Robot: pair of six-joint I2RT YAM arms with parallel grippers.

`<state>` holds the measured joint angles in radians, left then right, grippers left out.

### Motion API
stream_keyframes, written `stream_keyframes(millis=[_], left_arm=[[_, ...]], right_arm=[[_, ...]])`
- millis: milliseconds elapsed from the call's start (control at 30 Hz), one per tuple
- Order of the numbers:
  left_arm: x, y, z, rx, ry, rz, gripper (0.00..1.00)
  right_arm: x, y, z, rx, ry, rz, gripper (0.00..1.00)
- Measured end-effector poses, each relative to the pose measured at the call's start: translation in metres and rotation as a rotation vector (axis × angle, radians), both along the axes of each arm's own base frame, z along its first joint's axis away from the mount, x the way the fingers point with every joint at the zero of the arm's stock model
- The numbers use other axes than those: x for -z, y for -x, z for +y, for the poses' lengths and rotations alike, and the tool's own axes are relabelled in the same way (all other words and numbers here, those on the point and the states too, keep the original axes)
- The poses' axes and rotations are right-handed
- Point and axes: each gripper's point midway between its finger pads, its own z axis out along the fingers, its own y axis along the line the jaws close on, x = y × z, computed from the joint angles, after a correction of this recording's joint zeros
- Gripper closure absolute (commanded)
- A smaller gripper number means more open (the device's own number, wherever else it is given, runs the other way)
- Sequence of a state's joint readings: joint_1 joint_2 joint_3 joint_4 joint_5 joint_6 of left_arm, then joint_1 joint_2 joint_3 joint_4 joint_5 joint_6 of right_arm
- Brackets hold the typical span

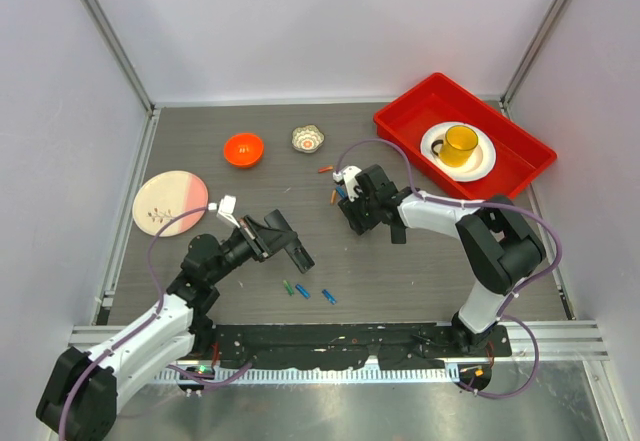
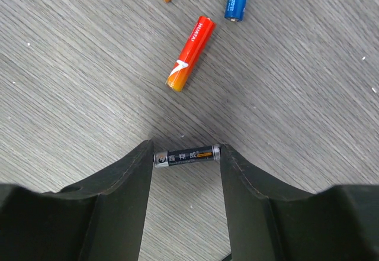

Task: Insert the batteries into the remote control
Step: Adjust the battery at the center of the board.

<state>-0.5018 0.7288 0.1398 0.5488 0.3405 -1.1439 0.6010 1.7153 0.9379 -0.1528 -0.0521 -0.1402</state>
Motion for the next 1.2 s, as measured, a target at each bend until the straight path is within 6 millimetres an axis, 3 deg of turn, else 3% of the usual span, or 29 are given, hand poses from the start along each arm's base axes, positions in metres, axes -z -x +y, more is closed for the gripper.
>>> stream_keyframes(millis=[367,733,1000,1200], left_arm=[[0.000,0.001,0.001,0.000,0.002,-0.005,1.00],[0.004,0.000,0.000,-0.001,-0.005,0.009,1.00],[0.004,-0.001,0.001,-0.009,-0.004,0.007,1.00],[0.003,-0.001,0.003,-0.019,-0.004,0.005,1.00]], right_arm=[[0.000,0.000,-0.002,0.069,-0.019,0.010,0.71],[-0.007,0.005,-0.033,0.608,-0.137,0.022,0.69],[-0.012,0.006,-0.033,0.887,-0.279,0.021,0.69],[-0.004,0.008,-0.028,0.959,-0.266,0.014,0.69]])
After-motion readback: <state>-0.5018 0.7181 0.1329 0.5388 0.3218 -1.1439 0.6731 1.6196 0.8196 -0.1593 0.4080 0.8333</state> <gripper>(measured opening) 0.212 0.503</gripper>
